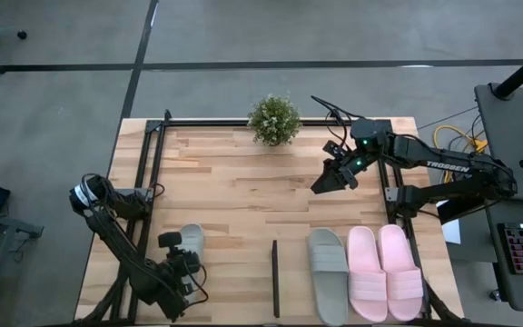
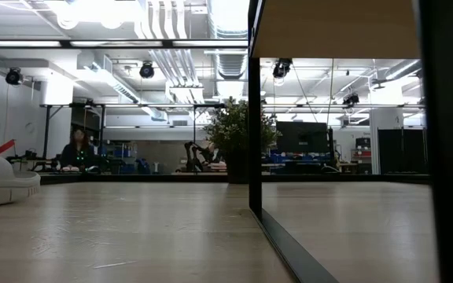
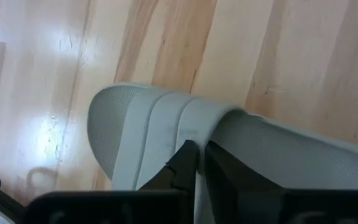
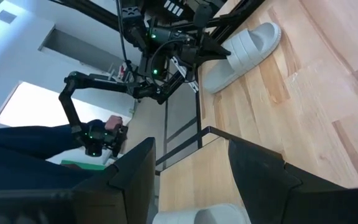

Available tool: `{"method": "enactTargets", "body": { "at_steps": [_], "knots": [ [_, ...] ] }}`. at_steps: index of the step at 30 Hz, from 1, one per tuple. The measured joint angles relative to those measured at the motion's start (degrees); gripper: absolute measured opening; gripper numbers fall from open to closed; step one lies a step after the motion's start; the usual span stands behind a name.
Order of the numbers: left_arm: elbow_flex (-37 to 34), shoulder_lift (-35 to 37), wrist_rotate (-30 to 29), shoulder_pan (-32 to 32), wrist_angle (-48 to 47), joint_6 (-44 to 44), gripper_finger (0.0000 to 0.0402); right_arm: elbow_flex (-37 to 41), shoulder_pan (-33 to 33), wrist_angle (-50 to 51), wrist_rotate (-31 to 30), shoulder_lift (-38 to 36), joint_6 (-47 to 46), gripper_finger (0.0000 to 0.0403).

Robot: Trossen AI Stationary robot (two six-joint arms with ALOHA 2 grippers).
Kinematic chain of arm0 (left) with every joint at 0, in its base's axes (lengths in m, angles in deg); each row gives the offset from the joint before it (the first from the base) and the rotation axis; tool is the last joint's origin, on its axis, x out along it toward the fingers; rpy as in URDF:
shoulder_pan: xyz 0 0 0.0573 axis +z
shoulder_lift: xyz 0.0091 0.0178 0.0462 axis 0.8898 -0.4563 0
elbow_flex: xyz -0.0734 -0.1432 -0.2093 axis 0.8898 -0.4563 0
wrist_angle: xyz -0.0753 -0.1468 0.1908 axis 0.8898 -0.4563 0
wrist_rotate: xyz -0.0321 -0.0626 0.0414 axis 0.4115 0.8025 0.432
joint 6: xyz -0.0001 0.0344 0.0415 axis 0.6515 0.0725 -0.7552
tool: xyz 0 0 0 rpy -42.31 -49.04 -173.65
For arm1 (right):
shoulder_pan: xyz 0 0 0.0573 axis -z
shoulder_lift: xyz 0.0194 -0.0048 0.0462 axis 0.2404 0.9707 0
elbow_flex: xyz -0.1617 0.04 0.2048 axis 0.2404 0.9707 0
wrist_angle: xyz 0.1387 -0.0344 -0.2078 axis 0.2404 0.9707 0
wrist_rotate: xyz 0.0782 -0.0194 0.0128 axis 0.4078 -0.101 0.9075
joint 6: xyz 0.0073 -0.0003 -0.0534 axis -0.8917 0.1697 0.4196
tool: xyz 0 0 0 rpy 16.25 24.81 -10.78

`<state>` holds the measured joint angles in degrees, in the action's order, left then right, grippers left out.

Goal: Pick and place slides into the shelf
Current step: Put the gray slide on the shelf

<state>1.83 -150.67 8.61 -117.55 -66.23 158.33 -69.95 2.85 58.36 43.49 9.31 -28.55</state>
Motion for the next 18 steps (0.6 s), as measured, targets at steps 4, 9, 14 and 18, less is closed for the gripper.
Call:
{"method": "enactTargets", "body": {
  "at_steps": [4,9,14,18],
  "knots": [
    [0.3,0.0,0.2,0.0,0.0,-2.4,0.0006,0.0,0.0,0.0,-0.1,0.0,0.0,0.0194],
    [0.3,0.0,0.4,0.0,0.0,-3.8,0.0002,0.0,0.0,0.0,-0.5,0.0,0.0,0.0194],
    [0.9,0.0,0.7,0.0,-0.2,-4.4,0.0001,0.0,0.0,0.0,-1.6,0.0,0.0,0.0194],
    [1.2,0.0,0.9,0.0,-0.3,-4.4,0.0001,0.0,0.0,0.0,-1.6,0.0,0.0,0.0194]
  ]
}}
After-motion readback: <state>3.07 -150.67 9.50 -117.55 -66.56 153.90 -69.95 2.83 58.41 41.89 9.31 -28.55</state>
